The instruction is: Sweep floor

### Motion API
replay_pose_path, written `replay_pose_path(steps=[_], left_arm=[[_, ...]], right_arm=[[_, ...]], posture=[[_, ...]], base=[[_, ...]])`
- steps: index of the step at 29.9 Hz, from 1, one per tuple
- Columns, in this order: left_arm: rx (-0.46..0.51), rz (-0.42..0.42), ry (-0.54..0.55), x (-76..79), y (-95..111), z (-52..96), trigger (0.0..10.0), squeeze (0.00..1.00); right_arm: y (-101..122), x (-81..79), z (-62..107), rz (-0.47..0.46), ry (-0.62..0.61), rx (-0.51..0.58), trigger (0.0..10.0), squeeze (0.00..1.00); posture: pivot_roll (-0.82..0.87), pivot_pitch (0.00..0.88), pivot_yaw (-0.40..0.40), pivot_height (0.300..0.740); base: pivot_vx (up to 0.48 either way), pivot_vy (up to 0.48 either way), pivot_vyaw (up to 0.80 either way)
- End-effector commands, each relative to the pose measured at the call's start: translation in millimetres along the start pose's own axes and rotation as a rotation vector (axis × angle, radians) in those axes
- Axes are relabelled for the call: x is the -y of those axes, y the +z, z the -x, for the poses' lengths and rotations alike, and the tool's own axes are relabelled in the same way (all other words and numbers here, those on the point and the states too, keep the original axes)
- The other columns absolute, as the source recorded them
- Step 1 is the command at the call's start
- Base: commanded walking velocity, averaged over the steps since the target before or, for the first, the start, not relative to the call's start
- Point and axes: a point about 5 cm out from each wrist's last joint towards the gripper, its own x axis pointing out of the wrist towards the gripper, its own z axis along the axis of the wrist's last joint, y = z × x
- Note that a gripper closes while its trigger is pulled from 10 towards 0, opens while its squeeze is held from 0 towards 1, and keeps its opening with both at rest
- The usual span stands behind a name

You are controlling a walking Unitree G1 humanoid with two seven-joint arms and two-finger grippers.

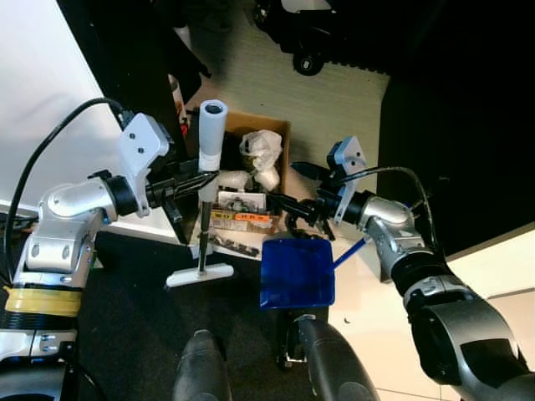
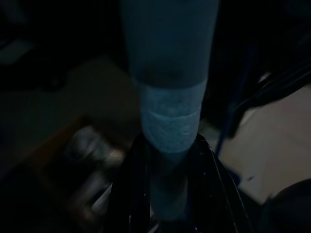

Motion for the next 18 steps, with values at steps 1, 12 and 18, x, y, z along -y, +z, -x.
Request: replay_pose_path(steps=[1, 12, 18], left_arm=[[-0.058, -0.037, 0.081, -9.9, -4.1, 13.0, 0.0, 0.00], [-0.050, 0.134, 0.347, -13.3, -21.4, 21.1, 10.0, 0.00], [0.048, 0.123, 0.267, -5.5, -8.7, 11.4, 10.0, 0.00]], right_arm=[[-3.7, -0.1, 4.5, 0.006, -0.012, -0.007, 10.0, 0.00], [-10.5, -7.4, 0.4, -0.029, -0.023, 0.001, 10.0, 0.00], [-10.3, -23.5, -10.9, 0.002, 0.083, 0.015, 10.0, 0.00]], posture=[[0.06, 0.100, -0.148, 0.731], [0.07, 0.107, -0.158, 0.731], [0.07, 0.113, -0.160, 0.731]], base=[[0.000, 0.000, 0.00], [0.000, 0.000, 0.00], [0.000, 0.000, 0.00]])
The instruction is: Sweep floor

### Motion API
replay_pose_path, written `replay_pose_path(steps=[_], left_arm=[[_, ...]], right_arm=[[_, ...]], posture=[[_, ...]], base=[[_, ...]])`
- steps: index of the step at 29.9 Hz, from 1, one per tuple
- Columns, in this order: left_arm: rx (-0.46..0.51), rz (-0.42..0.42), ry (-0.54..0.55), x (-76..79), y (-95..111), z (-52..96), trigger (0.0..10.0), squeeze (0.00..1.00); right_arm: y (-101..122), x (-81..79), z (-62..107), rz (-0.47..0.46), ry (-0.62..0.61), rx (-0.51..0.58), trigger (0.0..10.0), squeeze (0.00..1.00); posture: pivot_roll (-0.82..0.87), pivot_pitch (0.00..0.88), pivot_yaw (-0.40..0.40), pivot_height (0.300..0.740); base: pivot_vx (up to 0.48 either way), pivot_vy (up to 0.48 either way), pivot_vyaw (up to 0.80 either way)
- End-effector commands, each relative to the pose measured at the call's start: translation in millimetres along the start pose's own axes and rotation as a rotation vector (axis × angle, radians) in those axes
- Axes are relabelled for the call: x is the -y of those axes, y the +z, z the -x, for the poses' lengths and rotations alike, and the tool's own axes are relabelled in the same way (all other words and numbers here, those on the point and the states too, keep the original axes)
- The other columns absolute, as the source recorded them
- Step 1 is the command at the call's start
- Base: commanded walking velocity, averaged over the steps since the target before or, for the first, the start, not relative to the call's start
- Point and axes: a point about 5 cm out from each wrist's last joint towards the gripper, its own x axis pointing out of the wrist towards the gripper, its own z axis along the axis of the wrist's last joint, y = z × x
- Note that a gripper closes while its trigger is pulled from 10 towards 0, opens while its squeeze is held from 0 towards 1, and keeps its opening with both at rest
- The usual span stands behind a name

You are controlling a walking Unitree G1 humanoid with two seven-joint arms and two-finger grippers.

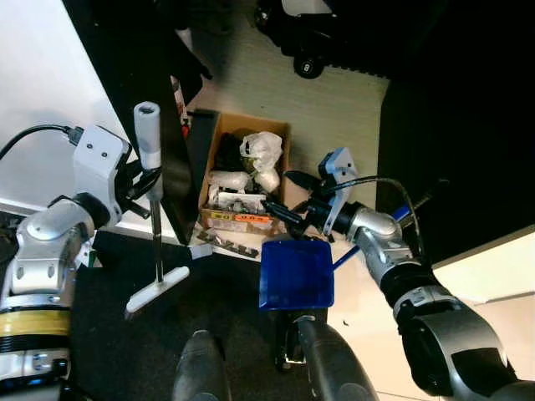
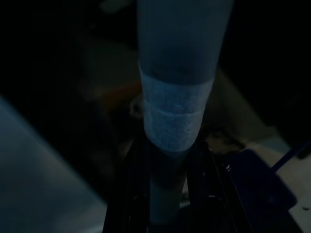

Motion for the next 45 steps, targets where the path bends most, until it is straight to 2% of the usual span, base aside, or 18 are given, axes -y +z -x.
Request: replay_pose_path(steps=[1, 2, 3, 4, 5, 6, 8, 9, 10, 11, 14, 17, 20, 23, 30, 32, 36, 45], left_arm=[[0.059, -0.013, -0.064, 9.4, 9.2, -5.3, 9.8, 0.00], [0.059, -0.013, -0.064, 9.4, 9.2, -5.3, 9.8, 0.00], [0.062, -0.009, -0.073, 9.7, 10.2, -5.4, 7.4, 0.00], [0.062, -0.017, -0.074, 9.6, 11.2, -5.2, 6.6, 0.00], [0.062, -0.017, -0.074, 9.6, 11.2, -5.2, 6.6, 0.00], [0.047, -0.039, -0.068, 8.8, 9.5, -4.8, 10.0, 0.00], [0.018, -0.069, -0.040, 7.1, 2.2, -4.2, 10.0, 0.00], [-0.009, -0.065, 0.054, 2.3, -10.6, -3.5, 10.0, 0.00], [-0.009, -0.065, 0.054, 2.3, -10.6, -3.5, 10.0, 0.00], [-0.026, -0.058, 0.121, -0.5, -19.9, -2.6, 10.0, 0.00], [-0.034, -0.042, 0.175, -1.5, -28.1, -1.6, 10.0, 0.00], [-0.027, 0.001, 0.372, -0.9, -48.2, -1.2, 10.0, 0.00], [-0.020, 0.014, 0.399, 0.6, -50.7, -1.9, 10.0, 0.00], [0.034, 0.069, 0.465, 10.3, -56.7, -6.9, 10.0, 0.00], [0.125, 0.149, 0.579, 17.8, -63.0, -13.2, 10.0, 0.00], [0.125, 0.149, 0.579, 17.8, -63.0, -13.2, 10.0, 0.00], [0.114, 0.108, 0.646, 19.7, -70.0, -13.3, 10.0, 0.00], [0.080, 0.067, 0.640, 25.8, -82.8, -12.3, 10.0, 0.00]], right_arm=[[-2.1, -3.9, 1.3, 0.026, 0.038, -0.010, 10.0, 0.00], [-2.1, -3.9, 1.3, 0.026, 0.038, -0.010, 10.0, 0.00], [-1.9, -5.1, -0.3, 0.028, 0.048, -0.012, 10.0, 0.00], [-2.0, -5.8, -1.5, 0.027, 0.052, -0.016, 10.0, 0.00], [-2.0, -5.8, -1.5, 0.027, 0.052, -0.016, 10.0, 0.00], [-2.9, -6.3, -2.3, 0.027, 0.053, -0.022, 10.0, 0.00], [-4.7, -6.5, -2.4, 0.027, 0.045, -0.032, 10.0, 0.00], [-6.8, -6.2, -1.8, 0.020, 0.024, -0.035, 10.0, 0.00], [-6.8, -6.2, -1.8, 0.020, 0.024, -0.035, 10.0, 0.00], [-8.2, -6.1, -1.3, 0.016, 0.009, -0.037, 10.0, 0.00], [-9.4, -5.8, -0.3, 0.012, -0.005, -0.035, 10.0, 0.00], [-13.0, -3.0, 6.9, -0.003, -0.053, -0.026, 10.0, 0.00], [-13.6, -2.2, 8.6, -0.004, -0.060, -0.026, 10.0, 0.00], [-15.0, 2.6, 16.6, 0.003, -0.090, -0.035, 10.0, 0.00], [-14.2, 4.8, 18.7, 0.010, -0.110, -0.033, 10.0, 0.00], [-14.2, 4.8, 18.7, 0.010, -0.110, -0.033, 10.0, 0.00], [-15.0, 1.5, 16.3, 0.006, -0.110, -0.022, 10.0, 0.00], [-21.6, -1.7, 22.8, -0.011, -0.123, -0.024, 10.0, 0.00]], posture=[[0.07, 0.113, -0.160, 0.731], [0.07, 0.113, -0.160, 0.731], [0.07, 0.113, -0.160, 0.731], [0.07, 0.114, -0.163, 0.731], [0.07, 0.114, -0.163, 0.731], [0.07, 0.114, -0.162, 0.731], [0.08, 0.113, -0.161, 0.731], [0.07, 0.116, -0.160, 0.731], [0.07, 0.116, -0.160, 0.731], [0.07, 0.116, -0.160, 0.731], [0.07, 0.114, -0.160, 0.731], [0.07, 0.122, -0.153, 0.731], [0.07, 0.124, -0.151, 0.731], [0.06, 0.133, -0.145, 0.731], [0.05, 0.147, -0.145, 0.731], [0.05, 0.147, -0.145, 0.731], [0.05, 0.166, -0.143, 0.731], [0.03, 0.192, -0.144, 0.731]], base=[[0.000, 0.000, 0.00], [0.000, 0.000, 0.00], [0.000, 0.000, 0.00], [0.000, 0.000, 0.00], [0.000, 0.000, 0.00], [0.000, 0.000, 0.00], [0.000, 0.000, 0.00], [0.000, 0.000, 0.00], [0.000, 0.000, 0.00], [0.000, 0.000, 0.00], [0.000, 0.000, 0.00], [0.000, 0.000, 0.00], [0.000, 0.000, 0.00], [0.000, 0.000, 0.00], [0.000, 0.000, 0.00], [0.000, 0.000, 0.00], [0.000, 0.000, 0.00], [0.000, 0.000, 0.00]])
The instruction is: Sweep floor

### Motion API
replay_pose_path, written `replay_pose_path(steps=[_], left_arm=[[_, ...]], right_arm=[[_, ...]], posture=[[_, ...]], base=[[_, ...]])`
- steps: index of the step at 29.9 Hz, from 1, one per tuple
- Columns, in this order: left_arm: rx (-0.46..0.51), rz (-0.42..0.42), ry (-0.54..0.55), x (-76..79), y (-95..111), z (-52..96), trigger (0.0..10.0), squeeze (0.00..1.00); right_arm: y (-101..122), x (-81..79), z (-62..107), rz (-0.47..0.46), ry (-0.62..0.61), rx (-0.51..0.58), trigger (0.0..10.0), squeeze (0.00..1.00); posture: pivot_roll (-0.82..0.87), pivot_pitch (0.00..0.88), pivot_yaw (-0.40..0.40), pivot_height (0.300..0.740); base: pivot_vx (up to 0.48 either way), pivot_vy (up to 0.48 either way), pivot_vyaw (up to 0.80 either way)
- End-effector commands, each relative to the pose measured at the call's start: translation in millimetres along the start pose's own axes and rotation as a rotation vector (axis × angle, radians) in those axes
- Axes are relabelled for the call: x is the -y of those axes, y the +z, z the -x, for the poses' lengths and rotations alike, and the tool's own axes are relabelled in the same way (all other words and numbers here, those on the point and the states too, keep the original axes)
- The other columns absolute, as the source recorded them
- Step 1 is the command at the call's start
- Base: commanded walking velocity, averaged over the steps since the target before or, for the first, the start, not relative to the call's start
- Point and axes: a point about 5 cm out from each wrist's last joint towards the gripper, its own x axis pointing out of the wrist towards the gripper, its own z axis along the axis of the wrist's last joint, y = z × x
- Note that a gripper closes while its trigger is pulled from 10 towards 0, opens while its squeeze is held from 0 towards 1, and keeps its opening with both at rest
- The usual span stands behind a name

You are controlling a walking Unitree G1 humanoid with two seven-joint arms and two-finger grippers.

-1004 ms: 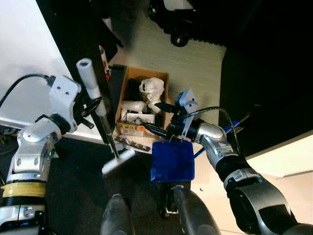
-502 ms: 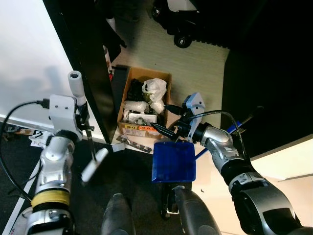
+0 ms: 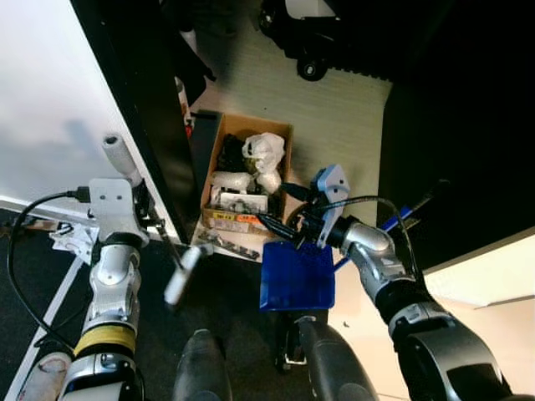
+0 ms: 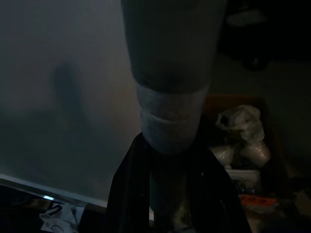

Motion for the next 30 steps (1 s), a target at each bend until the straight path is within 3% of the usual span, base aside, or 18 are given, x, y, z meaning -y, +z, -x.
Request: replay_pose_path(steps=[1, 19, 30], left_arm=[[0.018, -0.015, -0.019, 4.1, 0.5, 0.7, 10.0, 0.00], [-0.034, -0.004, 0.030, 8.0, -25.8, 9.1, 10.0, 0.00], [-0.035, 0.021, 0.051, 5.1, -29.8, 10.6, 10.0, 0.00]], right_arm=[[-4.5, 3.0, 8.5, -0.011, -0.027, -0.006, 10.0, 0.00], [-10.2, -1.5, 14.8, -0.018, -0.060, -0.005, 10.0, 0.00], [-8.6, 1.7, 19.3, -0.016, -0.083, -0.002, 10.0, 0.00]], posture=[[0.03, 0.192, -0.144, 0.731], [-0.03, 0.250, -0.174, 0.731], [-0.03, 0.244, -0.175, 0.731]], base=[[0.000, 0.000, 0.00], [0.000, 0.000, 0.00], [0.000, 0.000, 0.00]])
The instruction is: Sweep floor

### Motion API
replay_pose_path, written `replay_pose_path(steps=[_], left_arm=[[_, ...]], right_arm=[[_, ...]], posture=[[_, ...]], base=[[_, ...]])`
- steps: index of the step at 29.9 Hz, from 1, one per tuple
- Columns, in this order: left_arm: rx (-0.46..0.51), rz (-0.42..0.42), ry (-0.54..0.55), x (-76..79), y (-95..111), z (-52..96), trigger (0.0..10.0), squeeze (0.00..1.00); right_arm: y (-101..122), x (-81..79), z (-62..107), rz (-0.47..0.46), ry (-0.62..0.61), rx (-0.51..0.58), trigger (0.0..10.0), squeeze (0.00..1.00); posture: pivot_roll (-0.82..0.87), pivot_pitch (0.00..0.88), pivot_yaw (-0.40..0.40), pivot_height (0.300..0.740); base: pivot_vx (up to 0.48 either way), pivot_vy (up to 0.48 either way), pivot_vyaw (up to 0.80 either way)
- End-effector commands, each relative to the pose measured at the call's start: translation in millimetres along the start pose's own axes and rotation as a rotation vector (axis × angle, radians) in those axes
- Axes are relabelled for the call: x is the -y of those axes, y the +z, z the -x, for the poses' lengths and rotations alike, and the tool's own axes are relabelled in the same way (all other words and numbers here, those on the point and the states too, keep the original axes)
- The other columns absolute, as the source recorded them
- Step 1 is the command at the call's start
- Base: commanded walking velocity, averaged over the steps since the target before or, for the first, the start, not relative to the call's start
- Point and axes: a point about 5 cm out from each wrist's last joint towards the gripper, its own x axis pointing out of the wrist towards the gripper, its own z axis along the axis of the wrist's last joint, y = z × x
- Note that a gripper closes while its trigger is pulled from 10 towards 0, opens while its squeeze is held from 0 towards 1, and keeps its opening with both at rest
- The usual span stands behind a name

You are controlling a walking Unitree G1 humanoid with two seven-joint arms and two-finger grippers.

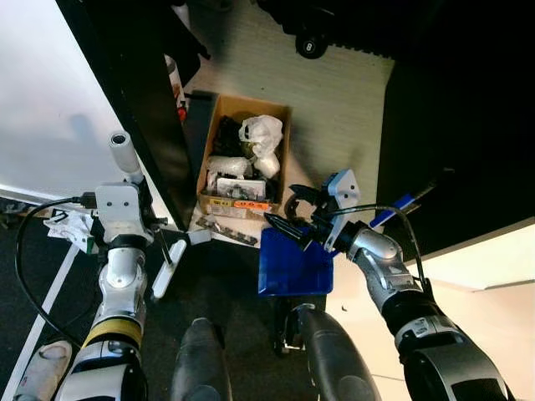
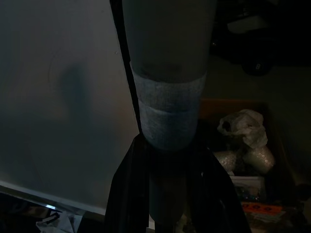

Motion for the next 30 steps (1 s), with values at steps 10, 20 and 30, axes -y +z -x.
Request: replay_pose_path(steps=[10, 20, 30], left_arm=[[-0.114, 0.031, 0.035, -10.2, -23.7, 15.9, 10.0, 1.00], [-0.080, 0.056, 0.075, -15.1, -19.6, 12.2, 10.0, 0.49], [0.070, 0.108, 0.075, -16.1, 4.6, -2.9, 10.0, 0.00]], right_arm=[[-3.8, 0.0, 4.0, -0.018, -0.019, -0.017, 10.0, 0.00], [-1.7, 2.2, 5.1, -0.016, -0.021, -0.017, 10.0, 0.00], [0.7, 4.7, 5.1, -0.014, -0.023, -0.016, 10.0, 0.00]], posture=[[-0.03, 0.237, -0.181, 0.731], [-0.04, 0.244, -0.189, 0.731], [-0.04, 0.242, -0.191, 0.731]], base=[[0.000, 0.000, 0.00], [0.000, 0.000, 0.00], [0.000, 0.000, 0.00]])
